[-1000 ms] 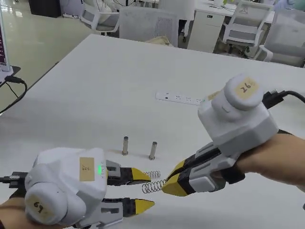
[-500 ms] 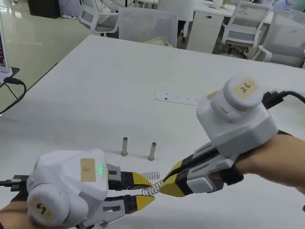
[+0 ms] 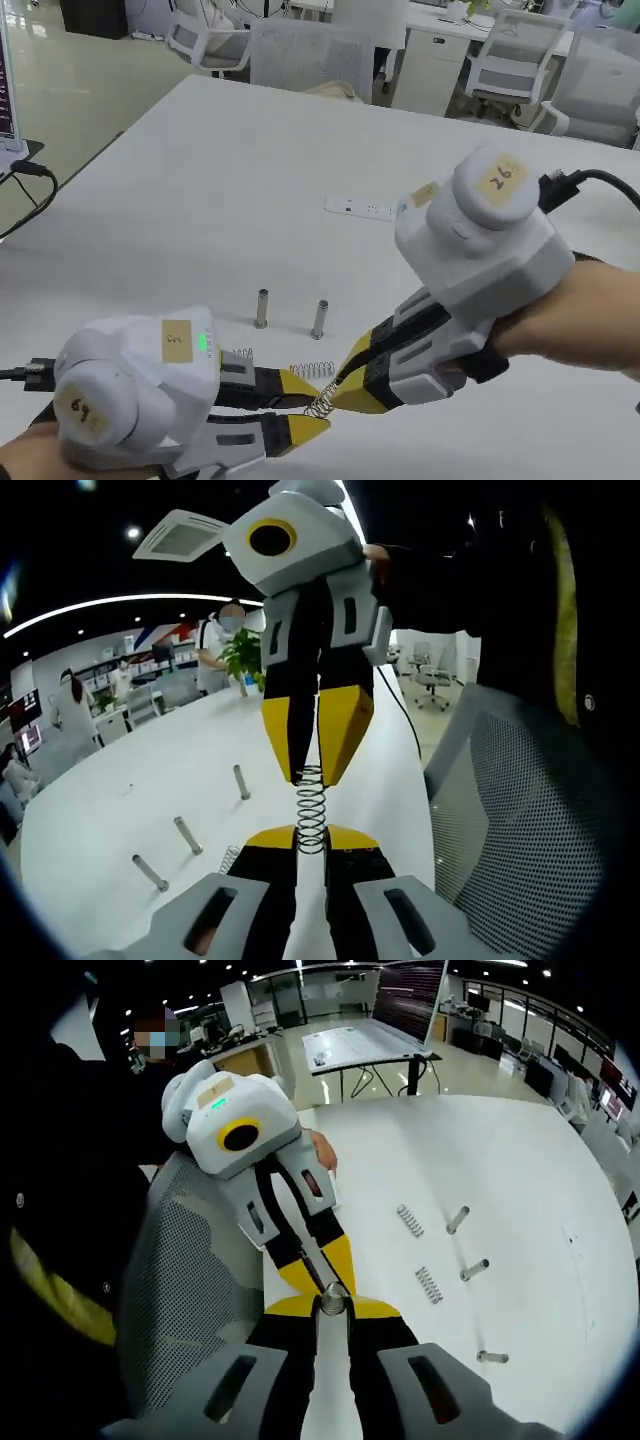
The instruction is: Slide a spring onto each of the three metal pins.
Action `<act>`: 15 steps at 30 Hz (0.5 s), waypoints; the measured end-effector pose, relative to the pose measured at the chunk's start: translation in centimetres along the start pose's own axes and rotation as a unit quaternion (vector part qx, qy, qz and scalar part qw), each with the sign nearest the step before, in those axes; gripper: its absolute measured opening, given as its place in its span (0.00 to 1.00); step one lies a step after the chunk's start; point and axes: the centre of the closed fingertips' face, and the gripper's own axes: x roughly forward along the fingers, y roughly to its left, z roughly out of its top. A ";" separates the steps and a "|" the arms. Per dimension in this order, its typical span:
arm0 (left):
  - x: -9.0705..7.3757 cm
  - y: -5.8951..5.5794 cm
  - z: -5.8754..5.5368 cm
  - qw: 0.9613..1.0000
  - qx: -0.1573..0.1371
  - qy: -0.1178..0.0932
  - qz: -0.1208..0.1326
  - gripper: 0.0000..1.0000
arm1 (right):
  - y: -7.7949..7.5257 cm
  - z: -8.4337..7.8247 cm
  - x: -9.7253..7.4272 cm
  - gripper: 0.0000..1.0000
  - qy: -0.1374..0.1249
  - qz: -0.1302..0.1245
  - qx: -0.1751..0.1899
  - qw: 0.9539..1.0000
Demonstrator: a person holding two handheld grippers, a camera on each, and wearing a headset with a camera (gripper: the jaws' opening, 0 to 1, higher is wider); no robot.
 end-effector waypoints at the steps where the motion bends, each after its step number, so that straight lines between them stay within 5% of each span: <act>1: 0.0 -0.1 0.1 1.000 -0.009 -0.005 -0.005 0.02 | 0.0 0.0 0.1 0.09 0.006 0.001 -0.006 1.000; 15: 0.0 -0.9 0.9 0.998 -0.044 -0.035 -0.027 0.02 | 0.8 -0.4 0.9 0.09 0.053 0.030 -0.060 0.996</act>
